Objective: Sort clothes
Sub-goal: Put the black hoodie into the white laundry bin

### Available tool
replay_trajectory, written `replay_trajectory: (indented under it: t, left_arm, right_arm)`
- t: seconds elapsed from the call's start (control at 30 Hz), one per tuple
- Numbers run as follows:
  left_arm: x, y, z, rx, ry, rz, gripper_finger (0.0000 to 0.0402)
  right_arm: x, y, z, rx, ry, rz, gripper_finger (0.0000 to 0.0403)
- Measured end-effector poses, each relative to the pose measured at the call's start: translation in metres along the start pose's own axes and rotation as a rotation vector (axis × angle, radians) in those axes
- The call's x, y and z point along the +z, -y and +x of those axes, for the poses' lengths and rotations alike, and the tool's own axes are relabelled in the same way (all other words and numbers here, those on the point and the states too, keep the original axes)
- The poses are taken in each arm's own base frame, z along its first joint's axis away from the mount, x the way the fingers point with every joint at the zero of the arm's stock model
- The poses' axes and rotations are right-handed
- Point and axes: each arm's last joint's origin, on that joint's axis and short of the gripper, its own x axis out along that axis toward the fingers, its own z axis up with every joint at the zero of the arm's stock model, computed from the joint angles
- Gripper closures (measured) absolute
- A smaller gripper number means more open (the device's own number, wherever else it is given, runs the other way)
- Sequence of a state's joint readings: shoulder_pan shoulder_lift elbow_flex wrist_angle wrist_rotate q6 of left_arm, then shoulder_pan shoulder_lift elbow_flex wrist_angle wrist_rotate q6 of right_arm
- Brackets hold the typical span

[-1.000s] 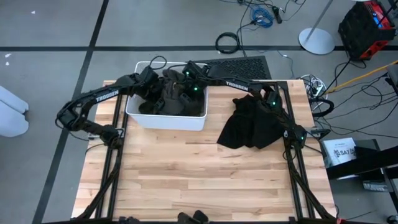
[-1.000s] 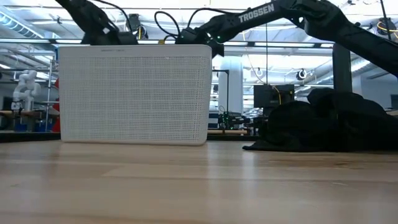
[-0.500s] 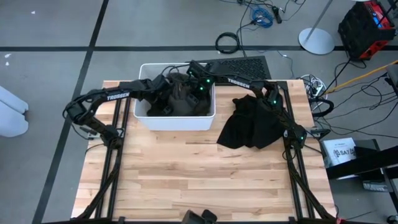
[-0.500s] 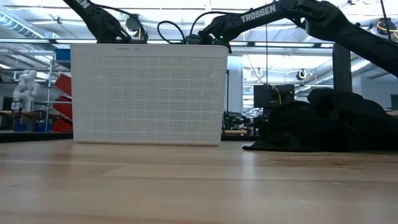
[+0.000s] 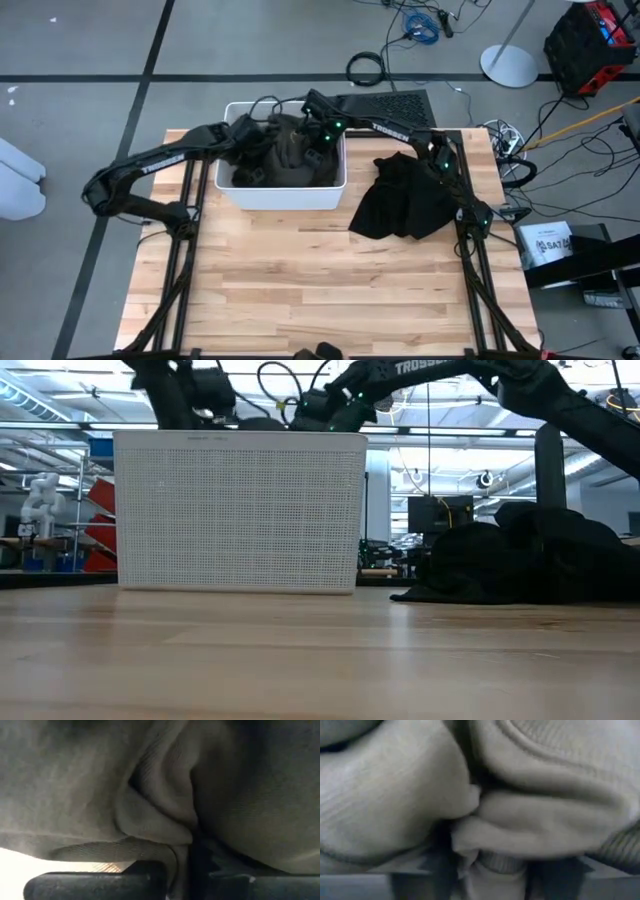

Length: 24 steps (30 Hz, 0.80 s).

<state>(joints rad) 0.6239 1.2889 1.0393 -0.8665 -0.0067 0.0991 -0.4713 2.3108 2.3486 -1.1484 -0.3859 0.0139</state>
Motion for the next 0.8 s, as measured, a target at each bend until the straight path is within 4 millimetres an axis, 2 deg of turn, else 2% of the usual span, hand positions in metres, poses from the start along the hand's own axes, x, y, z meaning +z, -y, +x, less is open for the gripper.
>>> replay_trajectory:
  t: [0.17, 0.33, 0.47, 0.6, 0.8]
  left_arm:
    - [-0.002, 0.003, -0.022, 0.003, 0.061, 0.001, 0.0317]
    - [-0.005, 0.003, -0.031, 0.0, 0.089, -0.003, 0.0241]
    - [-0.008, 0.004, -0.036, 0.005, 0.096, 0.067, 0.019]
    - [-0.01, 0.003, -0.048, 0.026, 0.139, 0.101, 0.0168]
    - [-0.008, 0.0, -0.095, 0.139, 0.303, 0.084, 0.0167]
  right_arm:
    - [0.003, -0.007, -0.017, 0.013, 0.05, -0.026, 0.0105]
    - [0.004, -0.013, -0.03, 0.019, 0.083, -0.04, 0.0059]
    - [0.004, -0.016, -0.037, 0.024, 0.095, -0.048, 0.0048]
    - [0.004, -0.018, -0.042, 0.026, 0.103, -0.053, 0.0047]
    - [0.003, -0.026, -0.065, -0.06, 0.148, -0.116, 0.0049]
